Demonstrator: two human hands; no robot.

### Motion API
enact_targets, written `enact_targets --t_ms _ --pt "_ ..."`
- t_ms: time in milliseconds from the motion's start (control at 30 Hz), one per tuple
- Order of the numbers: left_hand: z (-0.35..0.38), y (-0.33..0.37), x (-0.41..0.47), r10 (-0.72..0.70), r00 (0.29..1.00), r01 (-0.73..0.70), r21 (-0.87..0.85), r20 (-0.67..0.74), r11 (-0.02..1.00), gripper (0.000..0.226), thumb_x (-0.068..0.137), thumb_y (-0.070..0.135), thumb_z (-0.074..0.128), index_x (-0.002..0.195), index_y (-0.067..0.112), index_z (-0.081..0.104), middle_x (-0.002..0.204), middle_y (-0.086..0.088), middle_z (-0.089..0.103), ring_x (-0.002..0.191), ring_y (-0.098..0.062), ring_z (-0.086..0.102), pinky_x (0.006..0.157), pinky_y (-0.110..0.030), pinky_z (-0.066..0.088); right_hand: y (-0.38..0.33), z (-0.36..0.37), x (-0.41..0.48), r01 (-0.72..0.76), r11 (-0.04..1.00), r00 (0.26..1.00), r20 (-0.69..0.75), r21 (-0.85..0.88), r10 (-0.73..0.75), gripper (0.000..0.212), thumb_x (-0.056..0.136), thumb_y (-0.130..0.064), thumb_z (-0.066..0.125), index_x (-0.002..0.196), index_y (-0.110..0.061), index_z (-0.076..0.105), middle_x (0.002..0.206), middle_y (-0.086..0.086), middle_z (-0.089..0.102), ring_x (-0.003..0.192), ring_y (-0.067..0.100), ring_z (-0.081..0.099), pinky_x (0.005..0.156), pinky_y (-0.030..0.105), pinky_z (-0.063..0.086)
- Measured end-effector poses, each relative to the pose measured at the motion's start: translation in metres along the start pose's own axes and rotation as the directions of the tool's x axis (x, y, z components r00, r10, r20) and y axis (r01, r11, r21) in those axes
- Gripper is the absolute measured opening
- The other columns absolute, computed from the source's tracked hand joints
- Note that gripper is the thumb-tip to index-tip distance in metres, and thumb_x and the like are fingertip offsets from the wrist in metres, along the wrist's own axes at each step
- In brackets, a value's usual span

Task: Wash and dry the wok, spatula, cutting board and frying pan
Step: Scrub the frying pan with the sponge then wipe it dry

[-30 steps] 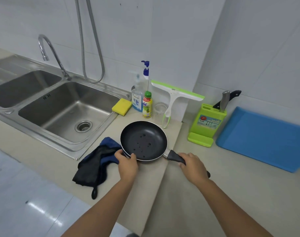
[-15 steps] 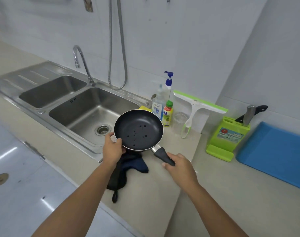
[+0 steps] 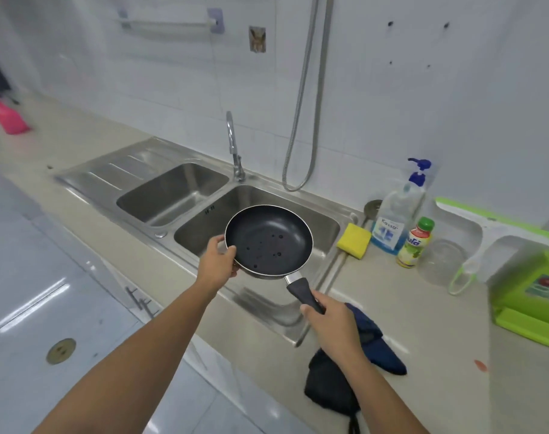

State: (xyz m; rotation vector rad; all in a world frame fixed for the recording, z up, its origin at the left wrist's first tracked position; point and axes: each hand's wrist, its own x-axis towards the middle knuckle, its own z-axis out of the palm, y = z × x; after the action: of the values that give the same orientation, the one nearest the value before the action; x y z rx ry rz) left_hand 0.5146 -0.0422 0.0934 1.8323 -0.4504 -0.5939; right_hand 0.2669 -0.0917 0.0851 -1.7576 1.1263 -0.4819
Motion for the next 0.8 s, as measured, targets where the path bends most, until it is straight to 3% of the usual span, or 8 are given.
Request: enact_targets --t_ms 133,300,467,567,700,800 --pt "-0.022 -0.008 0.041 0.001 0.998 -0.002 0.024 0.064 1.0 0.044 0.097 0.029 0.054 0.138 0.024 0.042 0.089 -0.008 0.067 0.068 -0.019 0.065 0.064 -0.033 0.056 -0.017 0.043 0.015 -0.05 0.999 0.997 -0.053 -0.006 0.05 0.014 0.089 -0.023 0.059 0.1 -0.021 0.068 0.077 0.006 0.068 0.063 0.016 0.056 0.055 0.029 0.042" --pt "-0.022 -0.015 0.093 -0.02 0.989 0.018 0.013 0.148 1.0 0.05 0.098 0.029 0.054 0.145 0.028 0.035 0.095 -0.007 0.064 0.073 -0.017 0.061 0.067 -0.031 0.054 -0.03 0.077 0.058 -0.084 0.996 0.992 -0.101 -0.032 0.08 0.008 0.086 -0.025 0.059 0.091 -0.029 0.064 0.064 0.003 0.059 0.058 0.015 0.05 0.057 0.03 0.043" --pt "-0.015 -0.011 0.163 -0.039 0.983 0.028 0.062 0.182 0.998 0.052 0.099 0.027 0.051 0.148 0.025 0.032 0.11 -0.008 0.064 0.075 -0.015 0.062 0.064 -0.028 0.052 -0.039 0.099 0.114 -0.122 0.992 0.985 -0.123 -0.033 0.117 0.016 0.084 -0.024 0.058 0.1 -0.022 0.061 0.06 0.003 0.056 0.056 0.017 0.05 0.062 0.041 0.052" --pt "-0.009 -0.012 0.202 -0.062 0.978 0.039 0.118 0.2 0.992 0.051 0.099 0.027 0.051 0.146 0.026 0.033 0.113 -0.006 0.064 0.08 -0.017 0.063 0.07 -0.032 0.055 -0.047 0.112 0.145 -0.14 0.989 0.981 -0.145 -0.049 0.132 0.006 0.085 -0.026 0.059 0.087 -0.026 0.064 0.064 0.002 0.062 0.061 0.021 0.06 0.059 0.035 0.05" --pt "0.003 -0.016 0.242 -0.083 0.959 0.045 0.142 0.271 0.989 0.058 0.094 0.024 0.061 0.145 0.027 0.034 0.115 -0.003 0.066 0.104 -0.025 0.064 0.096 -0.045 0.051 -0.054 0.124 0.179 -0.17 0.982 0.975 -0.155 -0.077 0.156 0.008 0.087 -0.027 0.058 0.078 -0.029 0.058 0.06 -0.004 0.057 0.056 0.016 0.054 0.053 0.032 0.044" --pt "0.01 -0.017 0.268 -0.12 0.957 0.083 0.149 0.263 0.985 0.057 0.092 0.015 0.061 0.142 0.026 0.035 0.11 -0.006 0.066 0.094 -0.026 0.065 0.091 -0.044 0.053 -0.059 0.132 0.197 -0.167 0.979 0.974 -0.174 -0.118 0.145 0.007 0.088 -0.025 0.058 0.088 -0.029 0.063 0.065 -0.005 0.059 0.06 0.013 0.053 0.054 0.028 0.04"
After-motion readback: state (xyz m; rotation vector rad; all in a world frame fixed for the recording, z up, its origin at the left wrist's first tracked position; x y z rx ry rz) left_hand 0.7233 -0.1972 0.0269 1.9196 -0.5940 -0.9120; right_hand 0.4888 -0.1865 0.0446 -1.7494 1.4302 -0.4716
